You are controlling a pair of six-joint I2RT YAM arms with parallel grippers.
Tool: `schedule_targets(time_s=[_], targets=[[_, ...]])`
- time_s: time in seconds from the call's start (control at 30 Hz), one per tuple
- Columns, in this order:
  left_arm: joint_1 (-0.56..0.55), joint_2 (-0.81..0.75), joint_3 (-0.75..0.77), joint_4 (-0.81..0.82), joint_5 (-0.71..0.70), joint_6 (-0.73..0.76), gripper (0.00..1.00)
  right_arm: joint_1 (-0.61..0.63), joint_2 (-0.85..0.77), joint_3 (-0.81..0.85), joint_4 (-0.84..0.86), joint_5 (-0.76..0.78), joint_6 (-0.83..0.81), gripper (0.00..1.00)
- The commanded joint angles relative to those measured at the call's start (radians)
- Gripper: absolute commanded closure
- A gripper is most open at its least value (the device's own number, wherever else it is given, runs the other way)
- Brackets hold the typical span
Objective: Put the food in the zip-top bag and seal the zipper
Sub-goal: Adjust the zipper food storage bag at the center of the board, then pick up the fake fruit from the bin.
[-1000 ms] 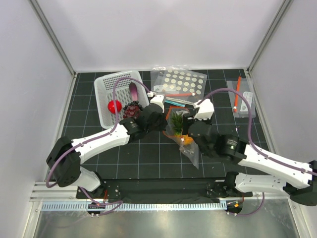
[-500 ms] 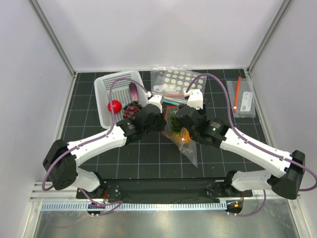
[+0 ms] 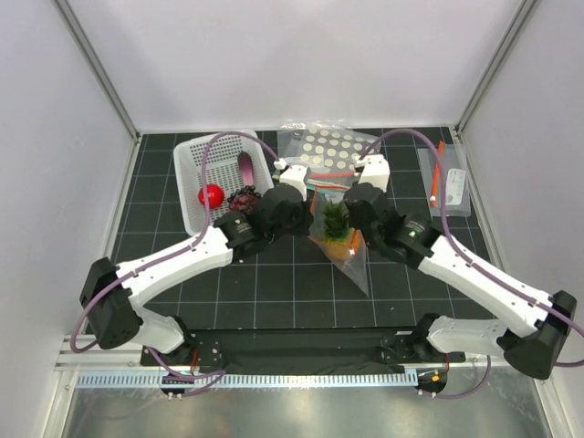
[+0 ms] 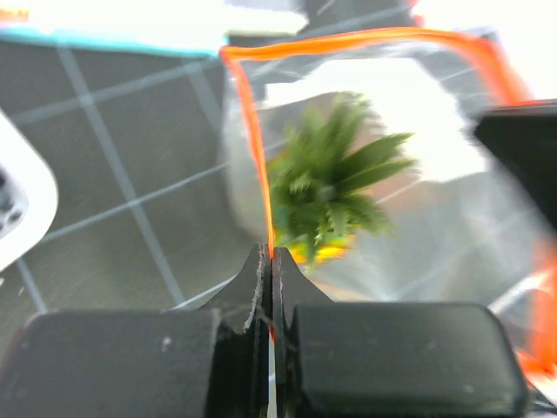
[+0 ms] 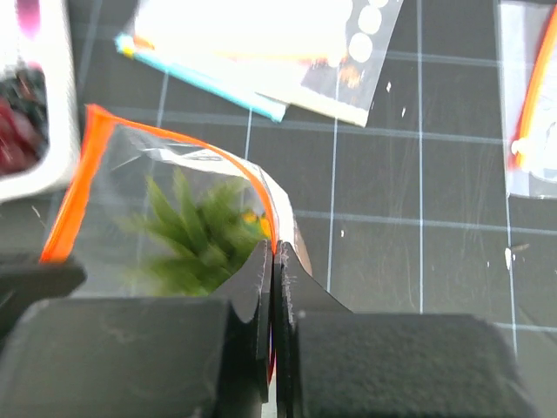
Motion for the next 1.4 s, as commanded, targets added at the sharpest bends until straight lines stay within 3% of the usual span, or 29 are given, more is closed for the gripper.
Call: schedule_targets(time_s=[0.0,0.13,0.37,0.63,0.73,0.77,0.83,0.9,0.97,1.07,1.2,1.37], targets=[[-0.025,-0.067,0.158,-0.082,-0.022,0.023,1.0,-0.04,-0.062,-0.03,0.123,-0.009,-0.04,0.99],[-0.025,-0.038,0.307,-0.195,-0.033,0.055,1.0,-0.063,-0.065,-0.062,0.168,-0.05,-0.023,0.99],[-0.019,-0.013,0.223,-0.156,-0.129,0.098,1.0,-0.069,-0.138,-0.14,0.27,-0.024,-0.007,0.99],[0.02,0.014,0.232,-0.198,-0.135,0.096,0.99,-0.069,-0.224,-0.2,0.338,-0.006,-0.004,0.99],[0.021,0.008,0.227,-0.206,-0.14,0.099,0.88,-0.069,-0.237,-0.22,0.352,-0.01,-0.001,0.99],[0.021,0.001,0.224,-0.211,-0.148,0.098,0.74,-0.069,-0.24,-0.228,0.364,-0.024,-0.001,0.99],[0.021,-0.032,0.209,-0.218,-0.175,0.107,0.61,-0.069,-0.251,-0.238,0.383,-0.039,0.003,0.99],[0.021,-0.059,0.198,-0.237,-0.212,0.111,0.41,-0.069,-0.258,-0.26,0.398,-0.064,0.006,0.99],[0.021,-0.105,0.183,-0.258,-0.292,0.113,0.26,-0.069,-0.272,-0.283,0.415,-0.076,0.014,0.99],[0.021,-0.168,0.146,-0.274,-0.406,0.108,0.11,-0.069,-0.292,-0.31,0.438,-0.085,0.02,0.99],[0.046,-0.182,0.124,-0.284,-0.473,0.107,0.05,-0.069,-0.315,-0.34,0.461,-0.093,0.022,0.99],[0.142,-0.089,0.147,-0.318,-0.475,0.096,0.03,-0.069,-0.33,-0.357,0.475,-0.104,0.019,0.99]])
